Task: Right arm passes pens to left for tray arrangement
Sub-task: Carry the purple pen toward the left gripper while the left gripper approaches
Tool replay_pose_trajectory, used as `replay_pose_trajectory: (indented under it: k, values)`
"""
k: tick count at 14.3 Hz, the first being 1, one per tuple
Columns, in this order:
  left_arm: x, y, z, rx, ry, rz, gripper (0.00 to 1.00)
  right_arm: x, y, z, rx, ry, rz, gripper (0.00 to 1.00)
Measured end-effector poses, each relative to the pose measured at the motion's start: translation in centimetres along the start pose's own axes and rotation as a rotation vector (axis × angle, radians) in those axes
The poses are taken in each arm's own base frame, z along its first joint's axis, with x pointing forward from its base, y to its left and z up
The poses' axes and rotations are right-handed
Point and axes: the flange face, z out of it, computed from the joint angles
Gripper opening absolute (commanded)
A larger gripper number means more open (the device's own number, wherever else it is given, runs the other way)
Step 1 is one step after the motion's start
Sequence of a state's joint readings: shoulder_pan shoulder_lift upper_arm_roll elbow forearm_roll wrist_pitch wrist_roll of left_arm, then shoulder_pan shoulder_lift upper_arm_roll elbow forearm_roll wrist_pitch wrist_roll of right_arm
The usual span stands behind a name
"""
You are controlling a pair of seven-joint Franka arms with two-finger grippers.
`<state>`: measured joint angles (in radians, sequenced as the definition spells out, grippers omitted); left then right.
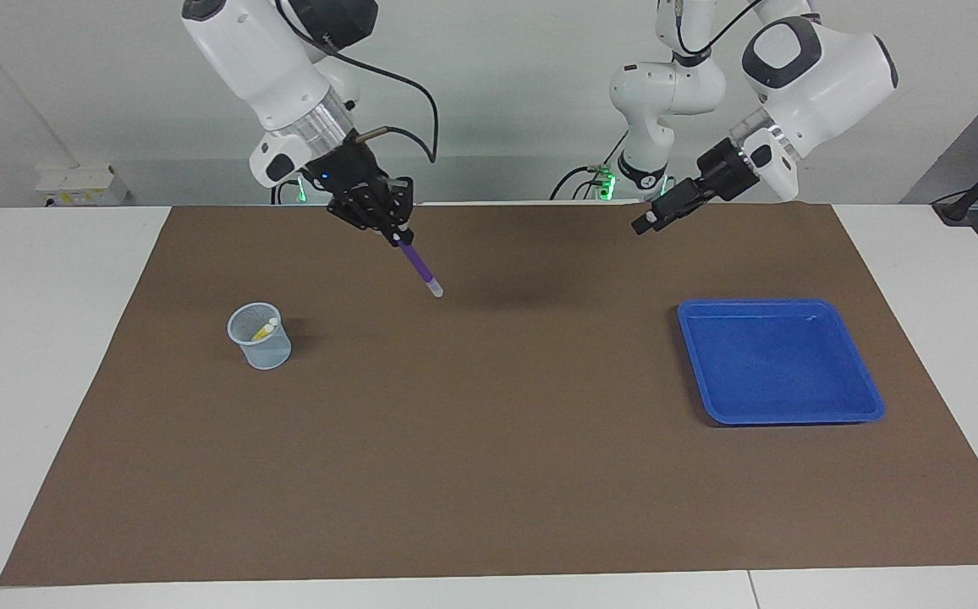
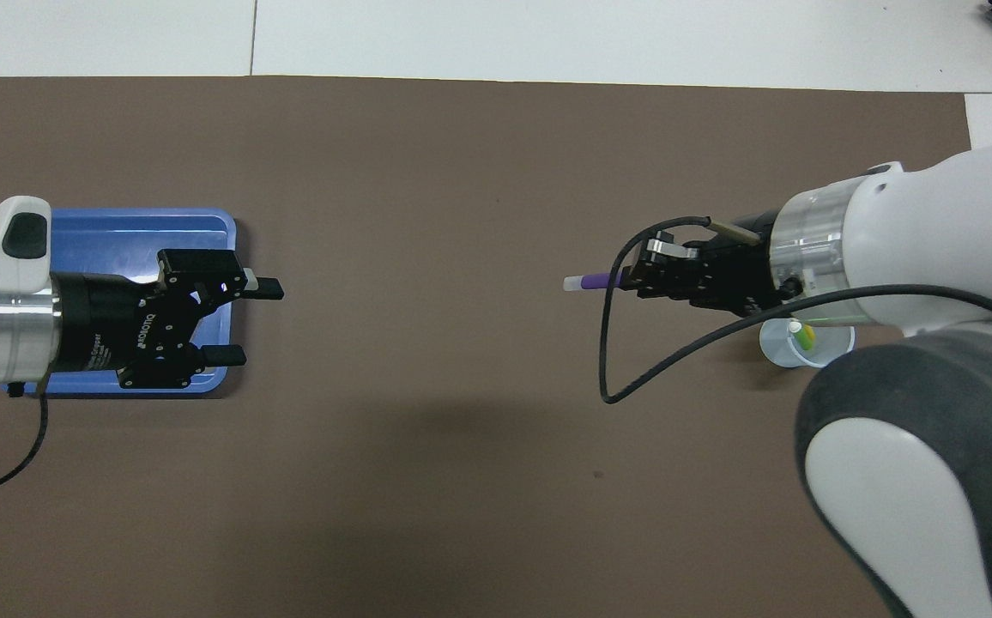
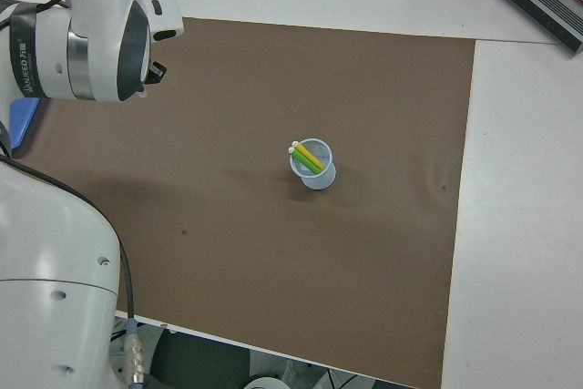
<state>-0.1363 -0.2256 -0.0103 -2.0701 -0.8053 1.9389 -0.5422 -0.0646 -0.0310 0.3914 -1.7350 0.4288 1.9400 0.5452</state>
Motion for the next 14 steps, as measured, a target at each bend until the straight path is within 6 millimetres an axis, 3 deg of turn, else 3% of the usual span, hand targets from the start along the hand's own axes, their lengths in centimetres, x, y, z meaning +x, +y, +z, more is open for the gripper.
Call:
replay_pose_trajectory:
  k: [3, 8, 14]
  values:
    - [-1.4, 1.6, 2.2, -0.078, 0.035, -0.129, 0.99, -2.6, -3.2, 1.9, 0.07, -0.01, 0.072, 0.0]
    - [-3.9, 3.4, 5.8, -0.208, 0.086, -0.34, 0.99, -4.7, -5.0, 4.3, 0.154, -0.024, 0.15, 0.0]
    - [-6.6, 3.6, 9.3, -0.308, 0.149, -0.52, 0.98, -6.9, -7.2, 6.3, 0.266, 0.002, 0.244, 0.0]
